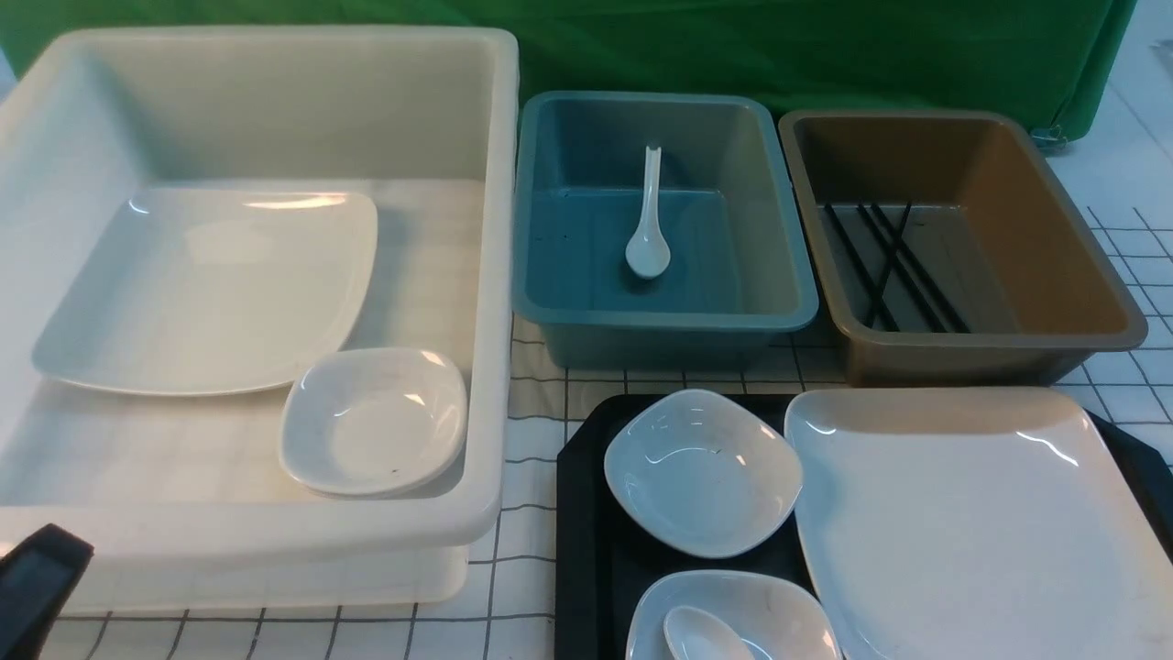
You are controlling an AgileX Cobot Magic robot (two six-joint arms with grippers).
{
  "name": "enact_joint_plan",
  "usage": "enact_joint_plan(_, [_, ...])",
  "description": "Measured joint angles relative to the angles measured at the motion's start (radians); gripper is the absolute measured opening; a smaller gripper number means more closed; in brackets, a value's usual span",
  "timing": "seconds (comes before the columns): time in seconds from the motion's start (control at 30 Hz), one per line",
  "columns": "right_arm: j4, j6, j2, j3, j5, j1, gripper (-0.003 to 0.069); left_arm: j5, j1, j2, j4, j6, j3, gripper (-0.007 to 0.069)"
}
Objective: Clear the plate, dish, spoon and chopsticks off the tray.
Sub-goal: Use the left arm to grab a soup spoon from the plate
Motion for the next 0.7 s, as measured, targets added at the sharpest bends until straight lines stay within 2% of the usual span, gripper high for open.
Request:
enact_joint_plan(0.23, [0.000, 0.000, 0.000, 0.001, -0.018, 0.000, 0.0018, 0.178, 0.000, 0.127, 0.151, 0.030, -0.251, 0.0021])
enact_joint_plan(0.37, [0.000, 0.000, 0.000, 0.001, -0.017, 0.000, 0.0026, 0.401, 0.000, 0.330, 0.213, 0.077, -0.399, 0.0021])
enact_joint_plan(0.5, [0.000, 0.000, 0.000, 0.001, -0.016, 0.000, 0.0036, 0.671, 0.000, 0.597, 0.218, 0.186, -0.559, 0.0021])
enact_joint_plan(0.57, [0.000, 0.000, 0.000, 0.001, -0.016, 0.000, 0.0038, 0.737, 0.000, 0.669, 0.213, 0.226, -0.599, 0.0021])
enact_joint_plan(0.6, [0.000, 0.000, 0.000, 0.001, -0.016, 0.000, 0.0040, 0.849, 0.000, 0.809, 0.178, 0.316, -0.672, 0.0021])
enact_joint_plan(0.63, [0.000, 0.000, 0.000, 0.001, -0.016, 0.000, 0.0041, 0.859, 0.000, 0.822, 0.172, 0.316, -0.679, 0.0021])
enact_joint_plan(0.7, [0.000, 0.000, 0.000, 0.001, -0.016, 0.000, 0.0044, 0.953, -0.003, 0.975, 0.083, 0.450, -0.749, 0.0021])
